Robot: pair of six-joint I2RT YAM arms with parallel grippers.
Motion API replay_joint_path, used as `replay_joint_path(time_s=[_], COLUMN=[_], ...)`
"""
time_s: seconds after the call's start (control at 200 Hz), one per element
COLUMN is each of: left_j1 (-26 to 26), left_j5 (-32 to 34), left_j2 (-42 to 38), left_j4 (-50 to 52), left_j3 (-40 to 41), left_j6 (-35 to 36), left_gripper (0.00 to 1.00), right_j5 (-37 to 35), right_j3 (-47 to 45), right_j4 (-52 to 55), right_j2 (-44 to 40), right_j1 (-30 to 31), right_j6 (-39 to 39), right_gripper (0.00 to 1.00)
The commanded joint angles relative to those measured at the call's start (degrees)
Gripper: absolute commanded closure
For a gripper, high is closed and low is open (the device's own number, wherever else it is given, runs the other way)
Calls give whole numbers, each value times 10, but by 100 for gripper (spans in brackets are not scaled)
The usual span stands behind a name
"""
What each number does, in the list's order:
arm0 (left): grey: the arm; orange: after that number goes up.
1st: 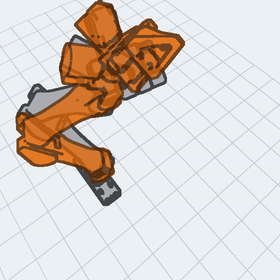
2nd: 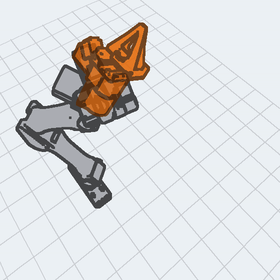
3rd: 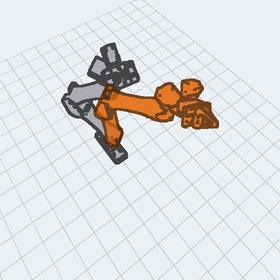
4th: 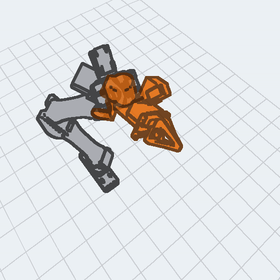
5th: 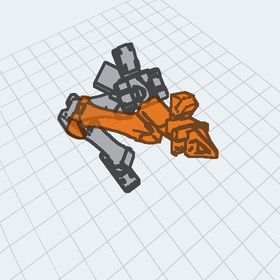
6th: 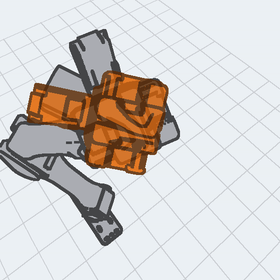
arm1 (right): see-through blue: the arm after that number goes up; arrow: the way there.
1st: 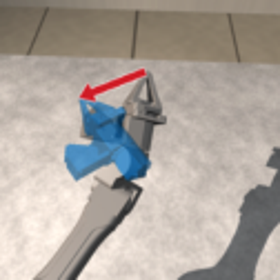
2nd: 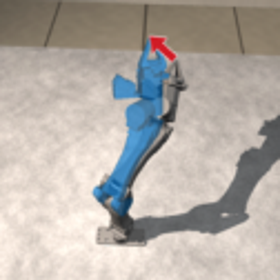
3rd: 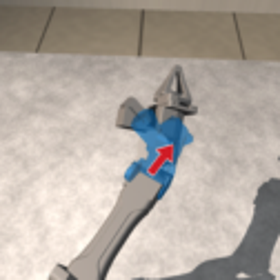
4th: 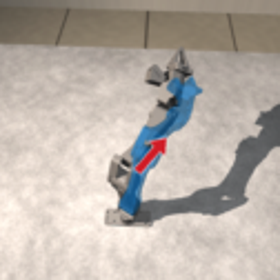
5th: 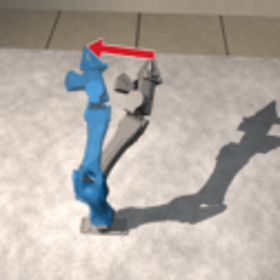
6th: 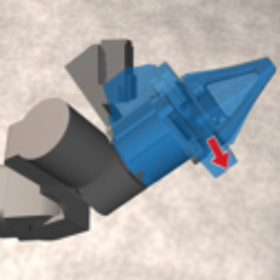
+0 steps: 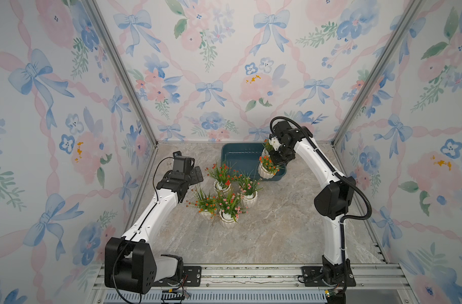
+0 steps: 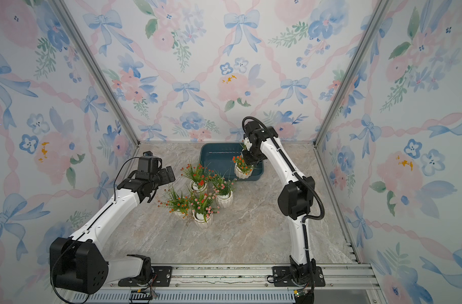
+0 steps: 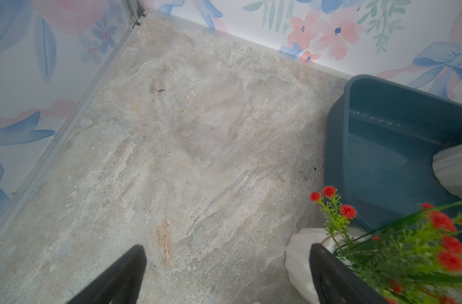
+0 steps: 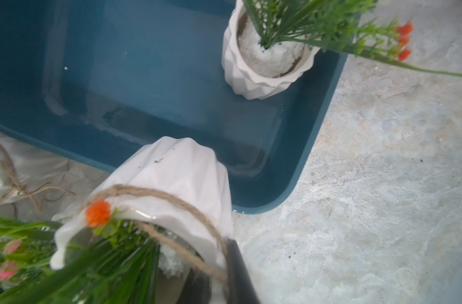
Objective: Put the potted gypsophila into the storage box
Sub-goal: Pick up the baby's breath potted plant from the center of the board, then place the baby's breath potted plant at the storage box.
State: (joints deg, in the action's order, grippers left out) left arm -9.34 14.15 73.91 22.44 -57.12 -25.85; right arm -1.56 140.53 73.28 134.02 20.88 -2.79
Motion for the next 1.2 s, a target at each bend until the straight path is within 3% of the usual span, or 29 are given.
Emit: replay_joint_path(time_s=[0.0,0.49,1.195], left_j1=[2,2,2], left_j5=[4,9,12], left_j2=[7,23,38], left_j4=[6,6,6], left_j3=[-13,-21,-24], left_j6=[-5,-4,1], left_gripper=[2,2,2], right_j5=[4,31,35], right_j3=[27,12,1], right_j4=[-1,-96,-117], right_j2=[13,47,107], right_j1=[-20,-54,-59], right_j6=[-18,-85,-102], right_gripper=[100,100,100])
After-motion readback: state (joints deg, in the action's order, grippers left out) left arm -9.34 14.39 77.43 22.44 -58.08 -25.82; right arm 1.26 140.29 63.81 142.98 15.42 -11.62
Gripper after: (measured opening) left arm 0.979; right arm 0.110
